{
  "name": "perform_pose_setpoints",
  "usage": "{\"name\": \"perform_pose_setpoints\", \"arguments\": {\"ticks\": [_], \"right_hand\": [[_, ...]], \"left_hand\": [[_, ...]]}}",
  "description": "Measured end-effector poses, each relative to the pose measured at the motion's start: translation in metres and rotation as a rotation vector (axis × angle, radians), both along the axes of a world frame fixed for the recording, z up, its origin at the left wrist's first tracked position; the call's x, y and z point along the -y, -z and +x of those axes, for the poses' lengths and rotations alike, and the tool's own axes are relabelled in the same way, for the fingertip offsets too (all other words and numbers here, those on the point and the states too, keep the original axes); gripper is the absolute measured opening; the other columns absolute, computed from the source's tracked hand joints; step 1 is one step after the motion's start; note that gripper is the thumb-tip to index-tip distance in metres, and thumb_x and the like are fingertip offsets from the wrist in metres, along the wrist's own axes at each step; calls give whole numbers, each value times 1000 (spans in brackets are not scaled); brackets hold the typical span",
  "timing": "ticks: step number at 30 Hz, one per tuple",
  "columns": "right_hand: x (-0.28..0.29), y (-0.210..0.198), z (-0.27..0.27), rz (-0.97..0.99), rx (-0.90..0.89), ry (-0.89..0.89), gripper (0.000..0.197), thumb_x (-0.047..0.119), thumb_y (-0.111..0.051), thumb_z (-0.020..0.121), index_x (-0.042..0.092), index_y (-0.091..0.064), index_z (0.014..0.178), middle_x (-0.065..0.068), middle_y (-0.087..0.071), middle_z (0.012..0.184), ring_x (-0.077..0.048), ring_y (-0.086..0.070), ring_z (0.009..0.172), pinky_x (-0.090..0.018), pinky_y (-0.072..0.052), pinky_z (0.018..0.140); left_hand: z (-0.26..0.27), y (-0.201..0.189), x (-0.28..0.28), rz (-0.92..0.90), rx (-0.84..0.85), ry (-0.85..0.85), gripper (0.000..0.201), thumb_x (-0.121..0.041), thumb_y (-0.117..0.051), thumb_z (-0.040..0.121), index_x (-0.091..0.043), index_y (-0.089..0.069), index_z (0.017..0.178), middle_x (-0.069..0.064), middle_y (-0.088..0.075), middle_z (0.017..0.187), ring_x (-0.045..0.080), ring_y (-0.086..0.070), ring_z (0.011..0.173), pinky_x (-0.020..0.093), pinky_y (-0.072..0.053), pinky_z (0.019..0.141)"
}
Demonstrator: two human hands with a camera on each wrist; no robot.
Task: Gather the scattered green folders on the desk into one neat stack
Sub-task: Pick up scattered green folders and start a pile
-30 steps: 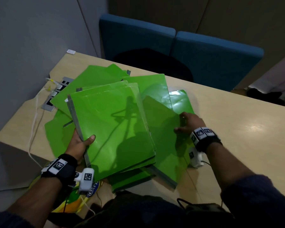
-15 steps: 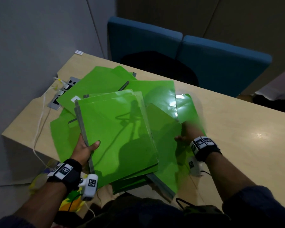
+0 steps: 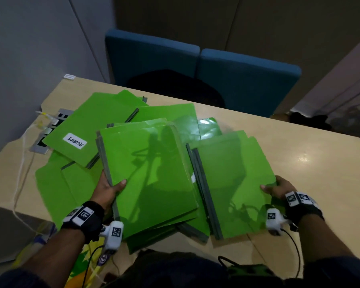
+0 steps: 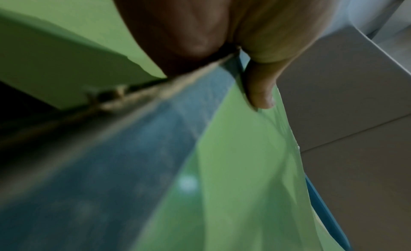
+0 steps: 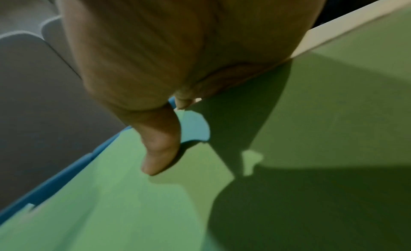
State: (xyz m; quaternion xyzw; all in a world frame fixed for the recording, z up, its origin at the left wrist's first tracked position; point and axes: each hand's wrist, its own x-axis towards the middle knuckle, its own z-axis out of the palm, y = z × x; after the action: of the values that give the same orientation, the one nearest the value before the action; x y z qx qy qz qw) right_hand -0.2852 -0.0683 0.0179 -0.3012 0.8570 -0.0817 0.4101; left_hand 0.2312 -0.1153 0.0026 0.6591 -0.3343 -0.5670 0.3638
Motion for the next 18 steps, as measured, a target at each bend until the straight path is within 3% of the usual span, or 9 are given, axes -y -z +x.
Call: {"name": "perform_pose_setpoints", "arguments": {"ticks": [2,4,6,9,12,15,18], "right_hand": [[-11,10,-5,15,12,25,68,29,-77,82,10,-48,140,-18,-61,131,-37,-63,102,-49,-55,85],[-13,18,-1,-4,-3,29,73,34,-80,78,9,-49,139,-19,-61,130,-38,-64,103,-50,-56,86],[-9,21,7,-36,-12,19,68,33,-80,78,4,-53,134,-21,-63,126,-37,-65,102,-51,-55,88],[-2,20,17,-89,-11,58,78,30,-81,78,9,-42,142,-19,-60,131,-37,-61,109,-47,-52,92],[2,12,12,-202,33,78,56,20,-75,84,9,-53,134,-19,-67,120,-33,-65,97,-43,-52,88],[4,-6,0,-329,144,206,37,11,-68,88,4,-61,124,-19,-71,106,-33,-68,88,-52,-53,89],[6,-28,-11,-516,346,387,33,6,-60,93,7,-60,126,-18,-69,110,-35,-67,95,-56,-50,91]], "left_hand": [[-7,0,1,3,6,2,66,3,-61,88,-16,-30,144,4,-48,128,22,-44,116,36,-36,97],[-11,0,2,21,12,1,67,3,-60,89,-16,-28,146,2,-43,127,21,-41,116,36,-34,97],[-10,4,2,58,37,12,71,-1,-62,89,-16,-25,147,3,-42,134,26,-40,123,42,-33,102],[-7,9,3,93,73,25,74,-5,-65,87,-19,-25,148,10,-39,147,34,-39,131,46,-32,106],[-8,8,4,84,68,17,74,-4,-65,88,-20,-24,149,10,-38,148,34,-39,131,47,-32,105],[-8,10,3,85,57,3,76,-5,-64,88,-21,-23,150,8,-37,148,33,-37,133,48,-31,107],[-6,13,4,99,50,-14,74,-8,-69,85,-21,-30,146,7,-44,143,34,-42,130,50,-35,107]]}}
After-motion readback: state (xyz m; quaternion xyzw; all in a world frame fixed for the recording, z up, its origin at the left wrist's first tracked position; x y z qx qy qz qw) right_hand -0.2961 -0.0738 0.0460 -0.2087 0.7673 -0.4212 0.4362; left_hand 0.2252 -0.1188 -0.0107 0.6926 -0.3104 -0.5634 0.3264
